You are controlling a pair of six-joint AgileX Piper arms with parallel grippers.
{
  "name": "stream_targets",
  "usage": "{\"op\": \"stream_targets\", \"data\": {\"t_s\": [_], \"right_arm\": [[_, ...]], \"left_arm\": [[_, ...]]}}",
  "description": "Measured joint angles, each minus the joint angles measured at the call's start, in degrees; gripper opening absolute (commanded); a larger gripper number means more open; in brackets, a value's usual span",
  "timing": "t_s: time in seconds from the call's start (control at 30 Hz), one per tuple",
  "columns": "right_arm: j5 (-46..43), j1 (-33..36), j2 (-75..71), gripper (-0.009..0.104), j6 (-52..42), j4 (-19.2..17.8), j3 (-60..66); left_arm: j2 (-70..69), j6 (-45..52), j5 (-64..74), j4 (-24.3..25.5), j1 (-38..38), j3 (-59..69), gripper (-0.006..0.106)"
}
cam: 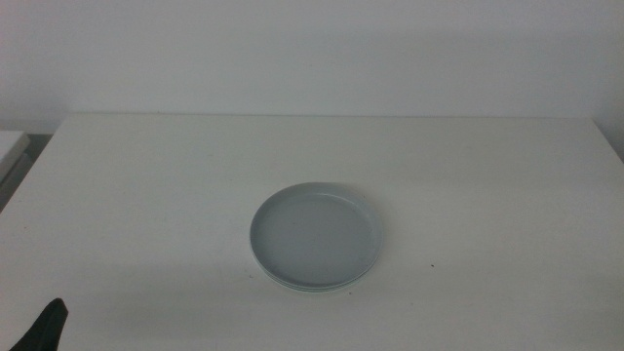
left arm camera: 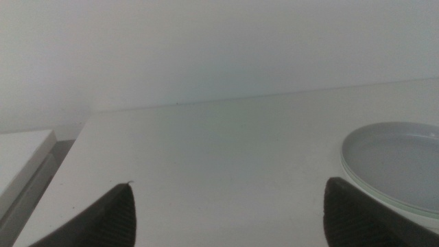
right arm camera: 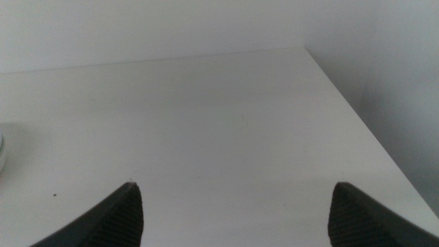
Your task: Stack the three bowls on top of each other.
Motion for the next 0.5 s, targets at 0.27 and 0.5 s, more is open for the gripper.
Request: {"op": "stream_targets", "data": {"t_s": [0.27,0.5], "right_arm": [[0.00,0.00,0.00,0.093,0.00,0.00,0.00],[0.00,0.00,0.00,0.093,0.00,0.12,0.00]], "left_arm": [[0.00,0.00,0.00,0.00,4.52,0.00,0.094],[0.00,0.00,0.00,0.00,6.25,0.00,0.094]]}}
